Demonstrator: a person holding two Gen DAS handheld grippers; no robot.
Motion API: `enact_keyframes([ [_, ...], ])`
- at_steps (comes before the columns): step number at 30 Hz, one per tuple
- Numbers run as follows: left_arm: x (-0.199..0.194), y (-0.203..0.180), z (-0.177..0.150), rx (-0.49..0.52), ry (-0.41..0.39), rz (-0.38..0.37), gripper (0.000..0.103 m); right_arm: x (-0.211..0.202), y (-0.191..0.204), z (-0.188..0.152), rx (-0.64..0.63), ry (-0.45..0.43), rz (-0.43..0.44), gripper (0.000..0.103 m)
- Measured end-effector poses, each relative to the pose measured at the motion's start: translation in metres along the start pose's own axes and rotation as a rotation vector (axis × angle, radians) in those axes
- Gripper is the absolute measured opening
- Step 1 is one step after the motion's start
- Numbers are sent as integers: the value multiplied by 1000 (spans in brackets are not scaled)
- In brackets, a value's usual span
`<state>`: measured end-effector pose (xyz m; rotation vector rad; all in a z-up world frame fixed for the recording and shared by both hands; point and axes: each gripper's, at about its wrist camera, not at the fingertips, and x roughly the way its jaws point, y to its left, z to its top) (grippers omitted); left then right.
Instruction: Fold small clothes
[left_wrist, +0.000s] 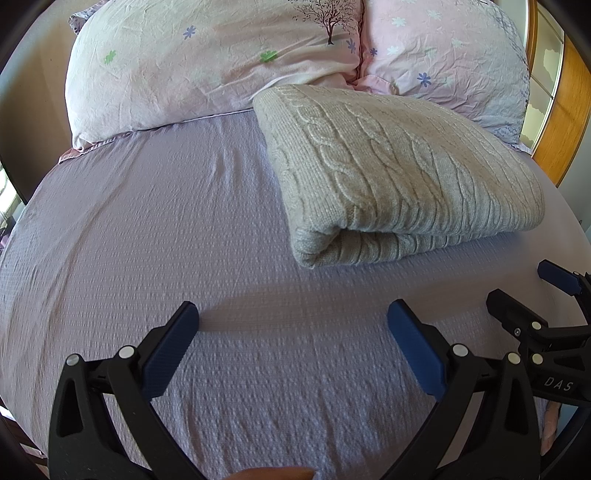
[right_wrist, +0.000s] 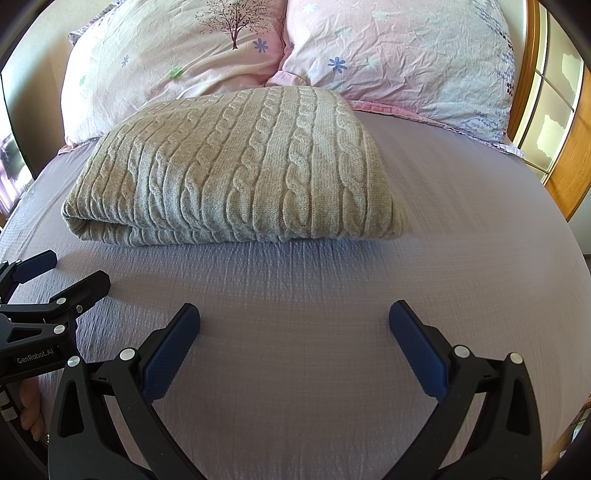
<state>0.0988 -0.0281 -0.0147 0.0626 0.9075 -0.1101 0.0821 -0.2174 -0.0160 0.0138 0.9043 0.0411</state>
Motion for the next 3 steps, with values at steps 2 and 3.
enact_keyframes([
  [2,0,0,0,0,0,0,101,0,0,0,0,0,0,102],
  [3,0,0,0,0,0,0,101,0,1,0,0,0,0,102],
])
